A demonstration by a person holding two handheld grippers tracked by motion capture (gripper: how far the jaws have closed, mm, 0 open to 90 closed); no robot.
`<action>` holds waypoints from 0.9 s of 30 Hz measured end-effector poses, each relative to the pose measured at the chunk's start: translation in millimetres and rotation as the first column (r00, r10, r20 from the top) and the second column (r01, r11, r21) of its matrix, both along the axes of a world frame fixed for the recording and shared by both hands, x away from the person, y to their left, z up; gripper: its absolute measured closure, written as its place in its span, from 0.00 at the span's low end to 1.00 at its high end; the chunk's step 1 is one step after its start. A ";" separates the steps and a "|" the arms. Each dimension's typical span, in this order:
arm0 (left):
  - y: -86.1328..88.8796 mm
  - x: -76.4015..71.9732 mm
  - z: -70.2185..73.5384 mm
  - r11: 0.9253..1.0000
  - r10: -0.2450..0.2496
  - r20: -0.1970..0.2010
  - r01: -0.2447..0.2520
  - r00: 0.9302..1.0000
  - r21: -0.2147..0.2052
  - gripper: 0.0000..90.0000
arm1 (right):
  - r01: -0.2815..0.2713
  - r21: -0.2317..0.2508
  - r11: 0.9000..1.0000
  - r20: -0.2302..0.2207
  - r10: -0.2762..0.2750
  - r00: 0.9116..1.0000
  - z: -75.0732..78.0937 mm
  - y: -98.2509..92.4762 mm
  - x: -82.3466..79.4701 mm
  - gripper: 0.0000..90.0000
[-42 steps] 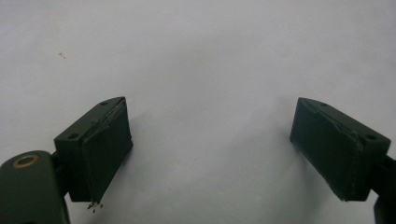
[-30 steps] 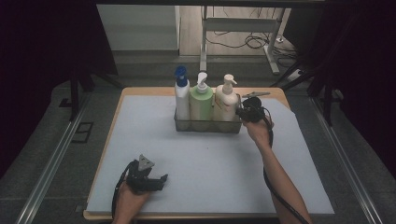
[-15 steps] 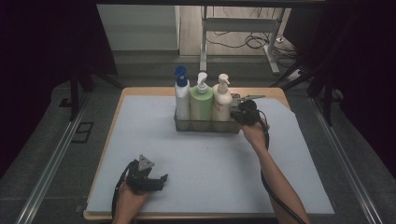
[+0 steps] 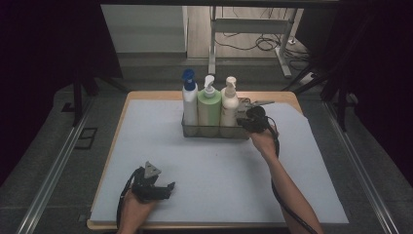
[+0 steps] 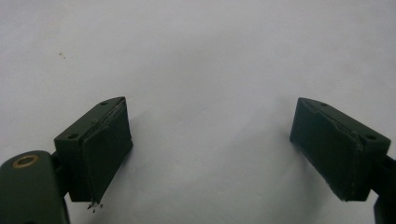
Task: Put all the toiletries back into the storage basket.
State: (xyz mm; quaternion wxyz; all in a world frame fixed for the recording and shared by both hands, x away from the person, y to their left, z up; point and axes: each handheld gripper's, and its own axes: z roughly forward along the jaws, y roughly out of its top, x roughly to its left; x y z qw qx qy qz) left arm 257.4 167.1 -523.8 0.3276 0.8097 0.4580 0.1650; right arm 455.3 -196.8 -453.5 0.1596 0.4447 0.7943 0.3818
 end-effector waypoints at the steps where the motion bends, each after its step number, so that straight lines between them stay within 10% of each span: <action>1: -0.1 0.0 0.0 1.000 0.000 0.000 0.000 1.000 0.000 0.14 | -0.001 0.001 1.000 0.002 0.001 1.000 -0.1 0.4 -0.3 0.99; 27: -0.2 -0.1 -0.1 1.000 0.001 0.001 -0.001 1.000 0.000 0.14 | 0.018 -0.025 1.000 0.030 -0.018 0.999 4.5 -2.0 -7.1 0.86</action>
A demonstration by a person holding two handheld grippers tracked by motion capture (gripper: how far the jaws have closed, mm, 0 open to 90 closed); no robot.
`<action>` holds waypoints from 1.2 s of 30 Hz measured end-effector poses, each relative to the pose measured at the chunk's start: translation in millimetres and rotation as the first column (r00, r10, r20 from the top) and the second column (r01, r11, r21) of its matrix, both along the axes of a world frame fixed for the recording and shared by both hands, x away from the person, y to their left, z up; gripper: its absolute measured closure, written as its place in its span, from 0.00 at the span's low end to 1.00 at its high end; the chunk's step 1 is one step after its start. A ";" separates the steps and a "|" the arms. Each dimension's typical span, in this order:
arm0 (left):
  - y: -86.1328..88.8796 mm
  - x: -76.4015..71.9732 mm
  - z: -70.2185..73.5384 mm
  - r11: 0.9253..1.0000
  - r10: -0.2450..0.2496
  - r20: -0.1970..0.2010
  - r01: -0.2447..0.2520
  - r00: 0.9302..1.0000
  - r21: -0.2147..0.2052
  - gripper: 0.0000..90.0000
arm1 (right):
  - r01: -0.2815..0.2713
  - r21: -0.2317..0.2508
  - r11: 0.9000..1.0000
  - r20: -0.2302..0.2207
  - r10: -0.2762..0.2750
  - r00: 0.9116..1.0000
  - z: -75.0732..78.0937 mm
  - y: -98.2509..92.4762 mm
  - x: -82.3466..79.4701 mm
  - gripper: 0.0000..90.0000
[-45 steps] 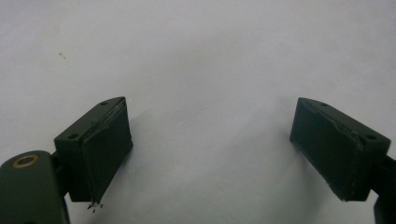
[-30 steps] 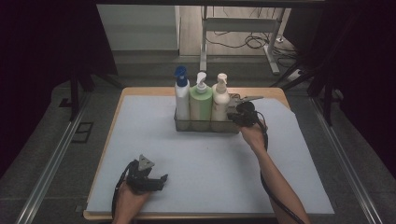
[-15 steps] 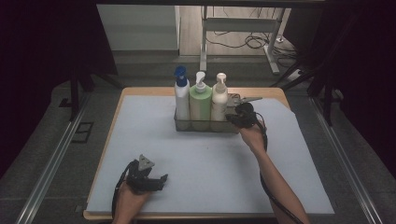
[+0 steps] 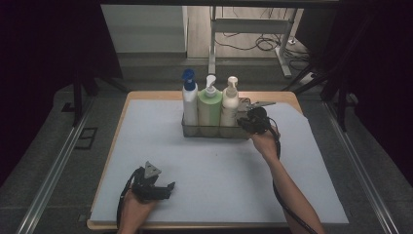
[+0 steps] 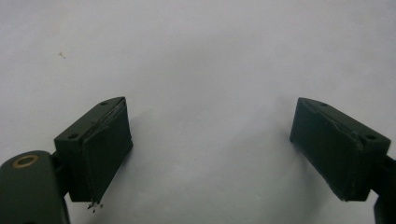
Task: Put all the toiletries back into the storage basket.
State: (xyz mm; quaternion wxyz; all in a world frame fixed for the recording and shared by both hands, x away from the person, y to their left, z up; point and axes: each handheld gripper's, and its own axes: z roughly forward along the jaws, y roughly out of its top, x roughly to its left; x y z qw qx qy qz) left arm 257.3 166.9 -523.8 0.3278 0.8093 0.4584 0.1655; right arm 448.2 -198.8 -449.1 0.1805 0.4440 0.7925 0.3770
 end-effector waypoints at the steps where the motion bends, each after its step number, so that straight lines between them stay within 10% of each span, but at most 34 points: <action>1: 0.0 0.0 0.0 1.000 0.000 0.000 0.000 1.000 0.000 0.14 | 0.001 0.001 1.000 0.001 -0.001 1.000 0.8 -0.5 -0.5 0.85; 16: 0.1 0.0 0.0 1.000 0.000 0.000 0.000 1.000 0.000 0.14 | -0.006 -0.028 1.000 0.035 0.007 0.999 12.1 -10.8 -13.6 0.45; 36: 0.0 -0.1 0.0 1.000 0.000 0.001 0.000 1.000 0.000 0.14 | -0.103 -0.053 0.993 0.025 0.104 0.994 16.7 -19.1 -46.6 0.18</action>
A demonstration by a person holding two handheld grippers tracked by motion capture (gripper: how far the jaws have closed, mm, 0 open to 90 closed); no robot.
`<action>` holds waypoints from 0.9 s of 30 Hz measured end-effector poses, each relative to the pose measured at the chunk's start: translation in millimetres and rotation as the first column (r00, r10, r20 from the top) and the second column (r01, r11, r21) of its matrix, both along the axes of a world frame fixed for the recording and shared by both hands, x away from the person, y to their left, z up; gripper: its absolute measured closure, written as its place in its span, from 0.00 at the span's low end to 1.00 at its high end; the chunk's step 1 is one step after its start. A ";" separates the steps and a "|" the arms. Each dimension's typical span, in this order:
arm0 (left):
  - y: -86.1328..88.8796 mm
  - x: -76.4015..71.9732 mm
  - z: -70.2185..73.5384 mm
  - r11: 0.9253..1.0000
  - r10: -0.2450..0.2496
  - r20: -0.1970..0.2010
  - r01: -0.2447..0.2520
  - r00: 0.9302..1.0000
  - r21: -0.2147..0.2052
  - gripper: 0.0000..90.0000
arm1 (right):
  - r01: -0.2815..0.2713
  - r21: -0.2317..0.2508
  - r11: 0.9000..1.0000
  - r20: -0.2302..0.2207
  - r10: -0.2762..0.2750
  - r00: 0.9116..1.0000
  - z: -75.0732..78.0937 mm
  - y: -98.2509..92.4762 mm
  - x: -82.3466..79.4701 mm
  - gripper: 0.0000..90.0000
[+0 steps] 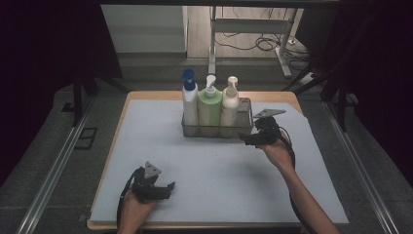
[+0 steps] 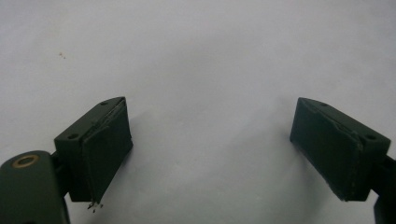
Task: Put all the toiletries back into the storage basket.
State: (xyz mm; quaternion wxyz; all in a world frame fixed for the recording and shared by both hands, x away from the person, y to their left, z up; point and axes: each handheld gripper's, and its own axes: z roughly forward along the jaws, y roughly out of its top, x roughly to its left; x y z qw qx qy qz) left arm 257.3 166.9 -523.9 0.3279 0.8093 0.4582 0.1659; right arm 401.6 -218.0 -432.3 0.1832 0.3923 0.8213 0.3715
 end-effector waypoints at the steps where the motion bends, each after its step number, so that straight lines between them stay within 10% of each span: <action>1: 0.0 0.0 0.0 1.000 0.000 0.000 0.000 1.000 0.000 0.14 | -0.004 -0.002 1.000 0.003 0.004 1.000 -0.4 -0.3 -1.2 0.18; 19: -0.1 0.0 0.0 1.000 0.001 0.000 -0.001 1.000 0.000 0.14 | -0.080 -0.106 0.991 0.051 0.085 0.995 3.0 -9.4 -34.6 0.05; 27: -0.1 -0.1 0.0 1.000 0.001 0.000 -0.001 1.000 0.000 0.14 | -0.083 -0.072 0.994 0.046 0.086 0.995 0.7 -20.5 -50.9 0.00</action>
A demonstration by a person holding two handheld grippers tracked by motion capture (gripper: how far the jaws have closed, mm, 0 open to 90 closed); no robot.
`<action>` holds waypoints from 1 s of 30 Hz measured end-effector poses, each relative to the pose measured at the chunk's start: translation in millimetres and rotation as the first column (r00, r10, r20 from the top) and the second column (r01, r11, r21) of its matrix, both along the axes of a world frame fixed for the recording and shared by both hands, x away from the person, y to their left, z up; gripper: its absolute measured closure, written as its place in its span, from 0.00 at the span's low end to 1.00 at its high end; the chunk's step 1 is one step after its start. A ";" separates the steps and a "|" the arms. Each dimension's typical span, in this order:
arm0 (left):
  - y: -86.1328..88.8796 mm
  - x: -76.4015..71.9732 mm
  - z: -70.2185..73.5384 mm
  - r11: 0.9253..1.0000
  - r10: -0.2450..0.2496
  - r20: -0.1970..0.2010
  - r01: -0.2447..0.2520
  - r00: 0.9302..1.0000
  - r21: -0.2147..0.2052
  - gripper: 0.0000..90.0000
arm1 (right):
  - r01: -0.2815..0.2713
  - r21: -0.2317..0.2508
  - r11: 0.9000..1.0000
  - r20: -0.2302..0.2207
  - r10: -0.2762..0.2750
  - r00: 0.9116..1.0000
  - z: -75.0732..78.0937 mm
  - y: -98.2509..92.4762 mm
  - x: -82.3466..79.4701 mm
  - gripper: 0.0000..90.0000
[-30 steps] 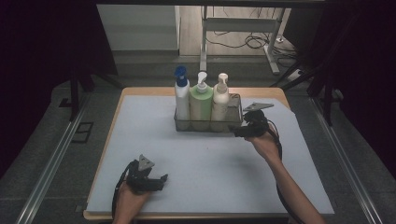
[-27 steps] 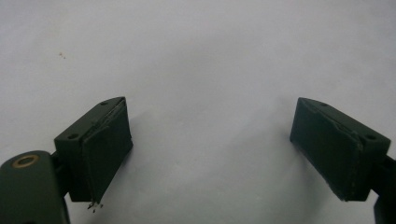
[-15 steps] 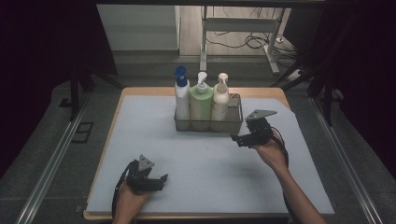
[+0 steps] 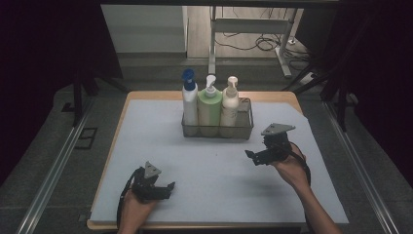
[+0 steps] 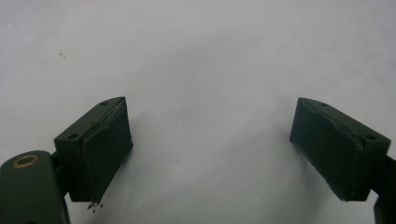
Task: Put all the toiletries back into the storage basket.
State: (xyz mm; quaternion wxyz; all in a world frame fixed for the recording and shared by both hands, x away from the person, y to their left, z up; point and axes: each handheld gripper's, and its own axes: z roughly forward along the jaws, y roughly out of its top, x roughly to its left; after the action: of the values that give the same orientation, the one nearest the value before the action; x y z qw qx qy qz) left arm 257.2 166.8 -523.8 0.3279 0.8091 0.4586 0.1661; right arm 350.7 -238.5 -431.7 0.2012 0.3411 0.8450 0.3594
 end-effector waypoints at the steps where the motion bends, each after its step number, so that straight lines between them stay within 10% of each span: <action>1: 0.0 0.0 0.0 1.000 0.000 0.000 0.000 1.000 0.000 0.14 | -0.001 0.001 1.000 0.000 0.001 1.000 -0.4 -1.2 -1.6 0.00; 30: -0.1 -0.1 0.0 1.000 0.001 0.000 -0.001 1.000 0.000 0.14 | 0.012 0.012 1.000 -0.051 -0.012 0.999 -51.8 -37.2 -54.6 0.00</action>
State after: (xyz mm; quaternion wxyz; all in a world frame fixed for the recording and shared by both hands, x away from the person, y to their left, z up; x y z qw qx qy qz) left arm 257.1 166.7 -523.9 0.3277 0.8089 0.4590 0.1664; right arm 296.1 -275.7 -483.5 0.1795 0.3566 0.8456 0.3544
